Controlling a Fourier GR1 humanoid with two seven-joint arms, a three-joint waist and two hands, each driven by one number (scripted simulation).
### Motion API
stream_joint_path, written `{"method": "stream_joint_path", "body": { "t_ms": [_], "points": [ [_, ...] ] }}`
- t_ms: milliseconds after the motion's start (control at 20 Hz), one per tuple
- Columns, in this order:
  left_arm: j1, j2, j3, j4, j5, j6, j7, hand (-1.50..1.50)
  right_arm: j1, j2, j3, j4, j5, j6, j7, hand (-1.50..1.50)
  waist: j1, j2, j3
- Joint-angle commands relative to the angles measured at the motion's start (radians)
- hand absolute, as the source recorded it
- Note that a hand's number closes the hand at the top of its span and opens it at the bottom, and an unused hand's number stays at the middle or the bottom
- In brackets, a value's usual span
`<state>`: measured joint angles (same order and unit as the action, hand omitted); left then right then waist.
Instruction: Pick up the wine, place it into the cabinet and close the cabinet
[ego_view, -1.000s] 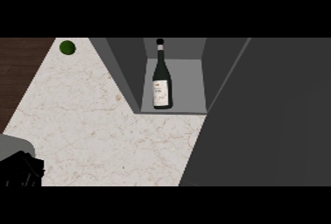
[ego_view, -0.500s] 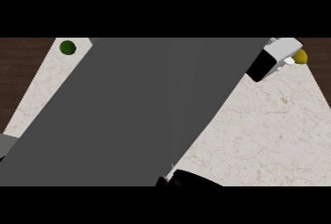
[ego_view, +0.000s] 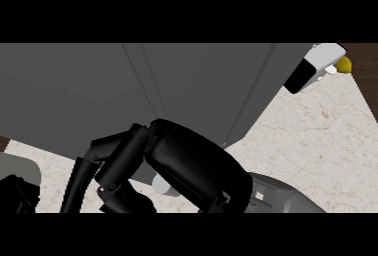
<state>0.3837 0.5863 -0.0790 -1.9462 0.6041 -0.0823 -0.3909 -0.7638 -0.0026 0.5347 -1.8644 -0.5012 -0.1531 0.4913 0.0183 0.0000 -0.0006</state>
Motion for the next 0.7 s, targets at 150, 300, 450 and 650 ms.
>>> {"method": "stream_joint_path", "body": {
  "t_ms": [150,300,450,650],
  "points": [
    [0.074,-0.036,0.029,-0.076,-0.03,-0.031,0.017,1.5,-0.05,0.003,-0.009,0.172,-0.05,-0.05,-0.126,1.5,0.0,-0.001,0.001],
    [-0.015,-0.037,0.049,0.021,-0.031,-0.052,0.024,1.5,-0.184,0.003,-0.119,0.272,-0.13,-0.059,-0.066,1.5,-0.005,0.001,0.0],
    [0.013,-0.032,0.079,-0.032,-0.01,-0.06,0.079,1.5,-0.095,0.003,-0.127,0.345,-0.115,0.027,-0.161,1.5,-0.005,0.001,0.001],
    [-0.016,-0.068,0.085,0.022,-0.04,-0.09,0.061,1.5,-0.108,0.003,-0.189,0.45,-0.087,0.095,-0.192,1.5,-0.007,0.001,0.0]
  ]
}}
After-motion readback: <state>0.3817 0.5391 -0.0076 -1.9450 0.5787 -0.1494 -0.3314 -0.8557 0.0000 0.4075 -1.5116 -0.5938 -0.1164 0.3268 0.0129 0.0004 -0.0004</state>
